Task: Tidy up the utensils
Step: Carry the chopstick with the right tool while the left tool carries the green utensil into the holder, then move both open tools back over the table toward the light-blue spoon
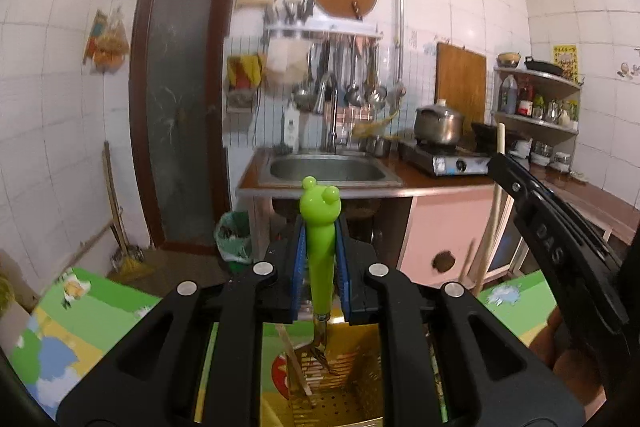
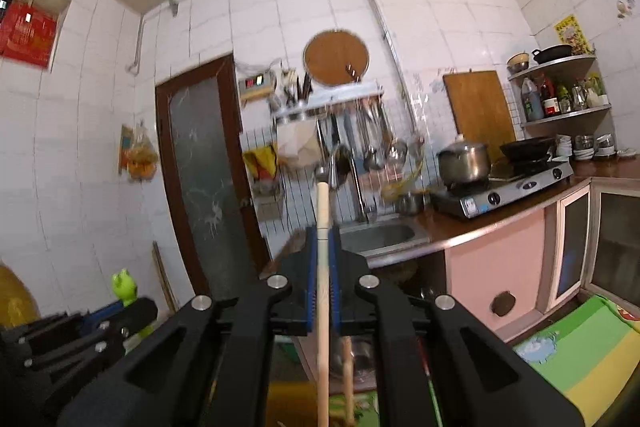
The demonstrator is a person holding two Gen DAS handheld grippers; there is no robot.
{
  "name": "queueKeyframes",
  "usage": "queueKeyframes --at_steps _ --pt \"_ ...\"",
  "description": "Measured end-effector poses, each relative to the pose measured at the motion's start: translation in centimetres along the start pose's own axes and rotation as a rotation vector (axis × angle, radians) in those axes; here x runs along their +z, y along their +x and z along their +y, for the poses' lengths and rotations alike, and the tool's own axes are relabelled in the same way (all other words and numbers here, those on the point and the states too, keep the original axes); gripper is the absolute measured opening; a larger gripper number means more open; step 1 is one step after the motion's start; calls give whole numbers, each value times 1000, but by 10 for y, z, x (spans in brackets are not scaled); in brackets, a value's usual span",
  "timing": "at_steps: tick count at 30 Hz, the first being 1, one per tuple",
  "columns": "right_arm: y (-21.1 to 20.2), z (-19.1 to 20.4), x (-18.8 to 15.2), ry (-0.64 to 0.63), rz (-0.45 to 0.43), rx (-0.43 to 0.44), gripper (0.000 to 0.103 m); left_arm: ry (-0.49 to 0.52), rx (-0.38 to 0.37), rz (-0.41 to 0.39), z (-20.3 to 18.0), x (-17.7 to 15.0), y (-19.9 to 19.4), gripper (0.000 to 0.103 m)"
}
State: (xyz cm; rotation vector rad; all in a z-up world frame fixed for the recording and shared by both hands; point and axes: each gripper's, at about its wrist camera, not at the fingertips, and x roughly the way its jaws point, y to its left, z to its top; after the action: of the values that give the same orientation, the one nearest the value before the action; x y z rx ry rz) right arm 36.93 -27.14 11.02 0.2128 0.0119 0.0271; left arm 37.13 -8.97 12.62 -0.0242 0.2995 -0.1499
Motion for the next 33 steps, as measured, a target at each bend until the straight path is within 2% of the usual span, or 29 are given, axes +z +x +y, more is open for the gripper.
queueKeyframes --at_steps 4,9,10,11,12,13,15,19,21,25,29,33 --pt "2 -6 -21 -25 74 -3 6 -15 -5 53 7 -23 12 13" --pt "-5 -4 -30 -86 186 -57 9 -29 0 107 22 -33 1 17" --pt "-10 -4 -29 -100 206 -75 23 -30 6 110 25 -33 -4 26" --pt "-15 -5 -29 -101 216 -87 57 -30 17 106 29 -33 -12 36" --pt "-23 -6 -28 -91 217 -99 69 -29 28 100 32 -31 -21 58" --pt "-33 -8 -26 -81 206 -118 72 -29 44 89 37 -30 -34 75" --pt "-46 -8 -24 -95 228 -137 72 -22 68 80 44 -28 -51 80" --pt "-80 -6 -23 -138 294 -189 72 6 86 137 58 -33 -88 95" --pt "-102 -2 -28 -153 342 -195 72 12 92 148 64 -42 -105 98" --pt "-135 5 -51 -139 462 -177 72 13 82 213 70 -68 -127 98" --pt "-159 12 -89 -140 578 -168 72 21 67 289 71 -102 -139 98" --pt "-172 10 -128 -92 672 -178 72 14 81 371 69 -140 -135 98"
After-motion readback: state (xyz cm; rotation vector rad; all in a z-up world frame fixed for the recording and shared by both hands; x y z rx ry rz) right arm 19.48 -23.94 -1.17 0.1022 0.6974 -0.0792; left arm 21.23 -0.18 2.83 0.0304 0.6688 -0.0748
